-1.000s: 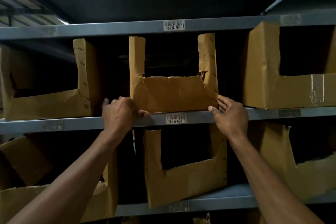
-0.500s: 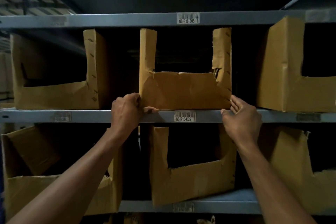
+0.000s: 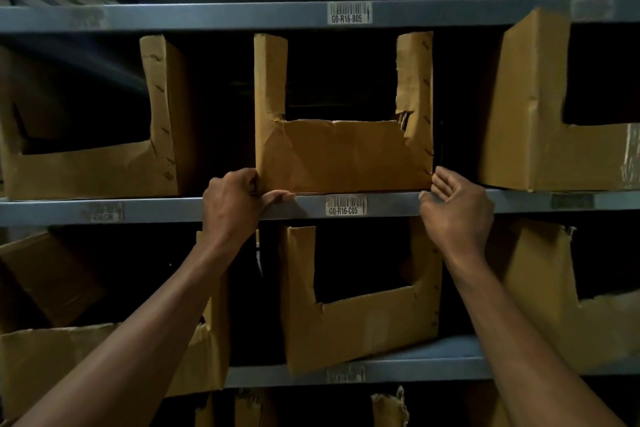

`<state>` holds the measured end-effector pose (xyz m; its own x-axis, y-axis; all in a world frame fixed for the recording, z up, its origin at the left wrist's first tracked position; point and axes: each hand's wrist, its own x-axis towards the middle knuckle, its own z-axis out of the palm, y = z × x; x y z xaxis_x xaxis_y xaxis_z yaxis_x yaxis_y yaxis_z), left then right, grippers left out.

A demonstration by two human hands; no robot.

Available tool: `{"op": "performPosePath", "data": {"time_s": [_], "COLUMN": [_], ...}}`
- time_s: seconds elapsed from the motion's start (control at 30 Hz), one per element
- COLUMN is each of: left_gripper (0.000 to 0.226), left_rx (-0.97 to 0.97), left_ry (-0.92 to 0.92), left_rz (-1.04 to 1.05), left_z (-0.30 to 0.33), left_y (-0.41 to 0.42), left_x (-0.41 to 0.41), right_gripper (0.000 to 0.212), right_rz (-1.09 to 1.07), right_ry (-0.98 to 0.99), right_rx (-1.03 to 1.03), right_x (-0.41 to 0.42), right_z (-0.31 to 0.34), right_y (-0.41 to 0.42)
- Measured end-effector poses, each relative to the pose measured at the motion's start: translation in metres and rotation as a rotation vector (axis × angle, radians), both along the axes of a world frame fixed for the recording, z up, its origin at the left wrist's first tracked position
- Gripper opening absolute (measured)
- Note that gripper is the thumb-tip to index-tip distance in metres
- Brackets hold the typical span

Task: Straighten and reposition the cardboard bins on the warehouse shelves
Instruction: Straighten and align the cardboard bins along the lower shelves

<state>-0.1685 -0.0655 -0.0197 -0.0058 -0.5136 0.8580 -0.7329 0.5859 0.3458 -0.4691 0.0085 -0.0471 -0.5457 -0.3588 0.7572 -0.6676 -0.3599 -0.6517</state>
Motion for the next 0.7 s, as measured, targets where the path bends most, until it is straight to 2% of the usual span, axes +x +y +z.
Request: {"op": "performPosePath", "data": {"time_s": [0.13, 0.27, 0.33, 0.4, 0.5, 0.53, 0.7], "left_gripper": [0.092, 0.055, 0.049, 0.062, 0.097, 0.098, 0.057], "left_rx": [-0.018, -0.032, -0.047, -0.058, -0.106, -0.148, -0.398], "left_ry": [0.015, 0.018, 0.003, -0.012, -0.023, -0.003, 0.066], "left_rz": [-0.026, 0.002, 0.02, 0.036, 0.093, 0.082, -0.156], "left_z": [0.0, -0.003, -0.004, -0.007, -0.012, -0.014, -0.036], "left_y": [-0.002, -0.01, -0.013, -0.014, -0.007, 0.001, 0.044], "left_x": [-0.001, 0.002, 0.001, 0.001, 0.003, -0.001, -0.046], "right_gripper": [0.058, 0.061, 0.063, 0.064, 0.064, 0.061, 0.043], "right_rz": [0.011, 0.012, 0.016, 0.029, 0.054, 0.068, 0.04], "right_ry": [-0.014, -0.013, -0.002, 0.009, 0.037, 0.044, 0.118], "right_rx": [-0.008, -0.009, -0.007, -0.008, -0.046, -0.065, -0.156], "right_x": [-0.003, -0.002, -0.001, -0.001, 0.0, 0.0, -0.011], "right_z": [-0.003, -0.006, -0.006, -0.007, -0.01, -0.011, -0.019], "right_y": [-0.003, -0.004, -0.003, 0.0, 0.013, 0.019, 0.058]}}
